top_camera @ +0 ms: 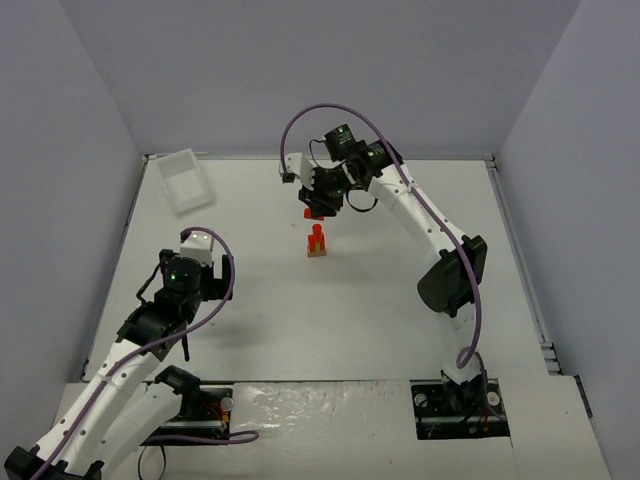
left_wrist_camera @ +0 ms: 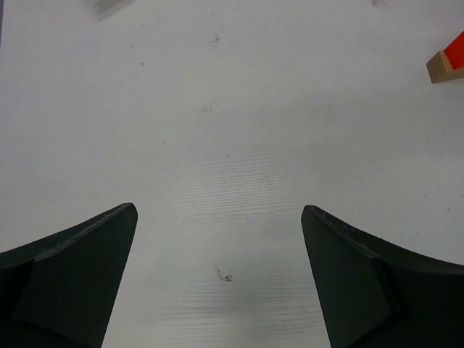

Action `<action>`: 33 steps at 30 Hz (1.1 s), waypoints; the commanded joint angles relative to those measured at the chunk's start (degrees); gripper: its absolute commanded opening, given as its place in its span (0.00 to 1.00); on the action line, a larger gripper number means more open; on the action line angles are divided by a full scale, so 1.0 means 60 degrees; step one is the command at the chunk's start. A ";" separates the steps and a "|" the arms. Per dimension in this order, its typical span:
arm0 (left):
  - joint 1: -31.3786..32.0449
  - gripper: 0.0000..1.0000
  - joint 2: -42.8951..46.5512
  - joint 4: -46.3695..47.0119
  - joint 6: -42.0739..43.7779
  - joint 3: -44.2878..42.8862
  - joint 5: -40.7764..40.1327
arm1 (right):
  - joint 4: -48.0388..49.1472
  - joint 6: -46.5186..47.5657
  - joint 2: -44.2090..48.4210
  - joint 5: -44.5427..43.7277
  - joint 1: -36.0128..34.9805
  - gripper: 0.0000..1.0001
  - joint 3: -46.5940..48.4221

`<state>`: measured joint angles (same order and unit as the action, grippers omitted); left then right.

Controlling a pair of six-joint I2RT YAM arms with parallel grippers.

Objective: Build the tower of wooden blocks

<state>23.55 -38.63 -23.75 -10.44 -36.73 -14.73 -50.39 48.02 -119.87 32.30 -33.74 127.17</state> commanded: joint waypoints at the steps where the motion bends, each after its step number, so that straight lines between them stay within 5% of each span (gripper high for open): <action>1: -0.0043 0.96 -0.0094 0.0482 0.0182 -0.0108 0.0082 | -0.0112 -0.0112 0.0103 -0.0229 0.0056 0.00 0.0101; 33: -0.0037 0.96 -0.0130 0.0457 0.0193 -0.0118 0.0024 | -0.0097 0.0187 -0.0646 -0.0553 -0.0075 0.00 -0.0064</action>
<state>23.55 -38.93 -23.77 -10.42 -36.73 -14.57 -50.65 48.17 -123.69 28.75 -33.85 126.17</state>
